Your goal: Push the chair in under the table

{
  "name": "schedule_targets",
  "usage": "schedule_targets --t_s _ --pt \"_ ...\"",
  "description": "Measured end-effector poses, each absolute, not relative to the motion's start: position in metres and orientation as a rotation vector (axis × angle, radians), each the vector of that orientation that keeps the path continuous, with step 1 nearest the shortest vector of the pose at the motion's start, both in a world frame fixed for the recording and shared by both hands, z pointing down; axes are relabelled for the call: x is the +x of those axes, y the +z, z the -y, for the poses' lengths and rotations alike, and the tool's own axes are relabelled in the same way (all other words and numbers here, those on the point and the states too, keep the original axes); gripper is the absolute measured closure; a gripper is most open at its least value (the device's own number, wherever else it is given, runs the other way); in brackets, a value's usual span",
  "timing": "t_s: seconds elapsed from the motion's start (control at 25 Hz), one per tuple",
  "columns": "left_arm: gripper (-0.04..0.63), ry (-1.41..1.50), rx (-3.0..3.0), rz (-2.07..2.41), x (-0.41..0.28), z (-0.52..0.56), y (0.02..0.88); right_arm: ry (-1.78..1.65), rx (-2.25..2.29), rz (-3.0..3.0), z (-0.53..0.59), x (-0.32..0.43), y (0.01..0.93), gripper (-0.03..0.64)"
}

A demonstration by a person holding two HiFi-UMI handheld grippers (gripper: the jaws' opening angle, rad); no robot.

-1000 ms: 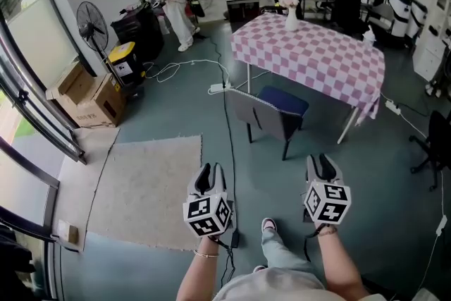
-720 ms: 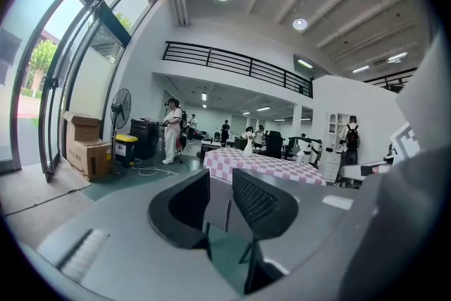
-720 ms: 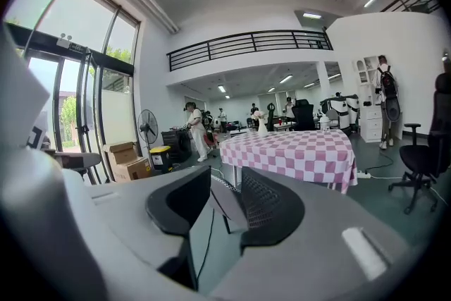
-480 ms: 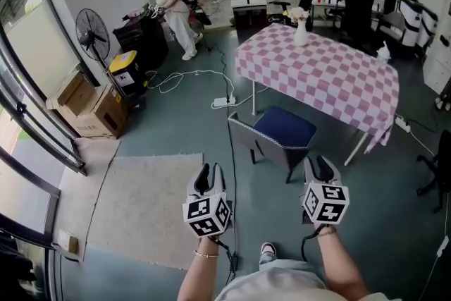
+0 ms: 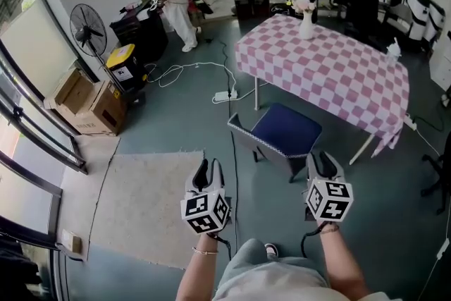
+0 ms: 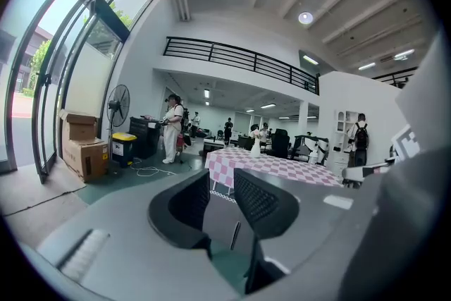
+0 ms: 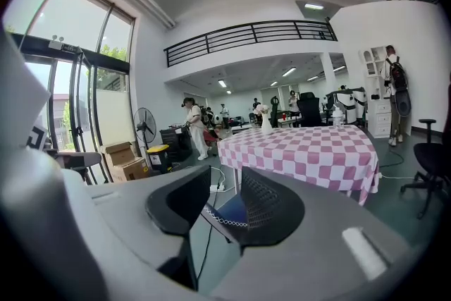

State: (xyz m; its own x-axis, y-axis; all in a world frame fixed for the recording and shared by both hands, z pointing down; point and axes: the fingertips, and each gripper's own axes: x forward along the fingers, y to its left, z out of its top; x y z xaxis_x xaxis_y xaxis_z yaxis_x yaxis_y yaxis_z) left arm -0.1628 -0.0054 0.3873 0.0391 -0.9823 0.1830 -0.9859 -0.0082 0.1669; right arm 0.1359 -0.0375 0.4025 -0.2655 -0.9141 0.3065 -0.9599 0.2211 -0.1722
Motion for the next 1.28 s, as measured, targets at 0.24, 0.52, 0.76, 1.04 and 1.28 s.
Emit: schedule_targets --t_s 0.24,0.52,0.76,1.04,1.28 --pt "0.488 0.030 2.109 1.982 -0.163 0.045 0.390 0.528 1.848 2.305 0.065 0.138 0.414 0.499" --pt "0.488 0.048 2.218 1.872 -0.170 0.131 0.389 0.542 1.958 2.230 0.117 0.129 0.415 0.499" --pt "0.488 0.080 2.359 1.708 -0.173 0.222 0.375 0.559 2.114 2.112 0.167 0.118 0.403 0.497" --pt "0.488 0.101 2.506 1.497 -0.164 0.307 0.371 0.563 2.302 1.941 0.203 0.112 0.397 0.498" --pt "0.486 0.149 2.576 1.355 -0.148 0.345 0.383 0.589 2.386 1.830 0.215 0.112 0.406 0.497"
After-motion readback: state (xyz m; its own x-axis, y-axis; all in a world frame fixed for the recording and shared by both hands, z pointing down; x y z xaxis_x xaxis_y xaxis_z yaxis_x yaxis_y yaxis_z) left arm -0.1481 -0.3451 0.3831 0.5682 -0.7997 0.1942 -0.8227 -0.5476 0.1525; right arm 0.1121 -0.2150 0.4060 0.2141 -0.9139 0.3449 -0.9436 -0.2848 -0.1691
